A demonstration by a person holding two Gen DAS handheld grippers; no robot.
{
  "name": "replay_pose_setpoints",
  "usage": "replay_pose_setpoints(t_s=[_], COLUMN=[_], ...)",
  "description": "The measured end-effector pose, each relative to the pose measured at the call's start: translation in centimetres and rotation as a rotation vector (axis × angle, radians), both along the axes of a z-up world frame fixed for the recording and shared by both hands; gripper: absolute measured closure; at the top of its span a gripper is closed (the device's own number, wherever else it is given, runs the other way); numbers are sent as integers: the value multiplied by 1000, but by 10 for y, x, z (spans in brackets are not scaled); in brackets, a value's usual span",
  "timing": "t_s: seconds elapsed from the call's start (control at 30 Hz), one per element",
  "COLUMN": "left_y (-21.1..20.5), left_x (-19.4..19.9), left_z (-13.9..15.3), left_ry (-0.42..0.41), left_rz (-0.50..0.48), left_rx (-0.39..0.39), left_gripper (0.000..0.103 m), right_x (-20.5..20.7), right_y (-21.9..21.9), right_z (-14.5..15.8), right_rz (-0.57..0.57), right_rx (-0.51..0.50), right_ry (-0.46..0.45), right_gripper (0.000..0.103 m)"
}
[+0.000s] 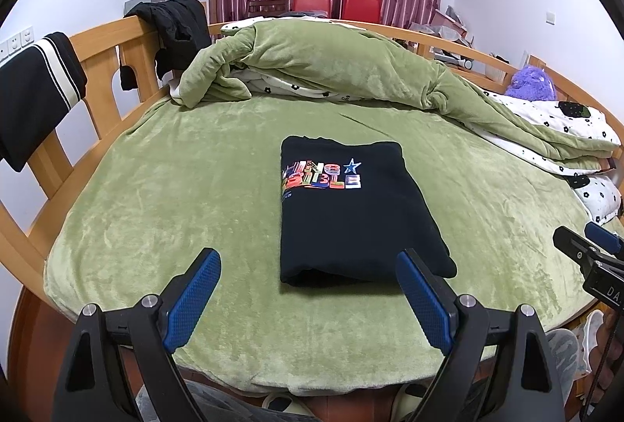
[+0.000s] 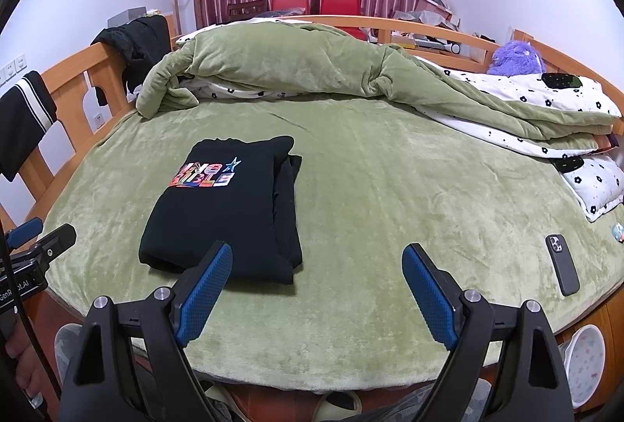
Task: Fold small clothes
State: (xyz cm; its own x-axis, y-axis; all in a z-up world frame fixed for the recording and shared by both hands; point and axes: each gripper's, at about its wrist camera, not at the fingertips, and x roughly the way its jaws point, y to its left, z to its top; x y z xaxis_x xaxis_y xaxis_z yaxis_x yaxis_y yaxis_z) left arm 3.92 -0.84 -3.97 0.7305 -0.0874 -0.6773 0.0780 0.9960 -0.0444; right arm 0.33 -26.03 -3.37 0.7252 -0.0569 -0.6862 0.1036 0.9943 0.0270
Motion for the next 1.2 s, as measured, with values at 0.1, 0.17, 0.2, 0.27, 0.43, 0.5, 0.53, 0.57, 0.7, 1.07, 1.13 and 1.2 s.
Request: replay_pose_setpoints(t_s=[0.1,0.17,0.2,0.27,0.43,0.5,0.53,0.57,0.7,1.07,1.13,1.2], left_y=[0,0,0,1,1,1,1,1,1,1,1,2], left_x=[0,0,0,0,0,0,0,0,0,-1,-1,-1], left_z=[0,0,0,0,0,0,0,0,0,1,1,1], left_ry=[-1,0,0,0,-1,-1,0,-1,0,-1,-1,-1], left_rz=[-1,0,0,0,-2,-2,-1,-1,-1,-1,-2,-2], left_rx=[0,1,0,0,0,0,0,0,0,-3,-1,-2], left_gripper=[12,12,12,12,12,12,12,12,12,12,12,12], right_x=[0,0,0,0,0,0,0,0,1,1,1,1], right_y=[-1,0,1,1,1,1,1,1,0,0,0,0], right_z=[0,0,0,0,0,0,0,0,0,0,0,0], right_rz=[0,-3,-4,-5,-4,-5,-5,-5,-4,-5,-5,-5], right_rx=[-1,2,3,2,4,4,5,4,4,7,4,6], right_ry=[0,2,3,3,3,4,4,4,4,4,4,4], right_gripper=[15,15,15,15,15,15,15,15,15,15,15,15])
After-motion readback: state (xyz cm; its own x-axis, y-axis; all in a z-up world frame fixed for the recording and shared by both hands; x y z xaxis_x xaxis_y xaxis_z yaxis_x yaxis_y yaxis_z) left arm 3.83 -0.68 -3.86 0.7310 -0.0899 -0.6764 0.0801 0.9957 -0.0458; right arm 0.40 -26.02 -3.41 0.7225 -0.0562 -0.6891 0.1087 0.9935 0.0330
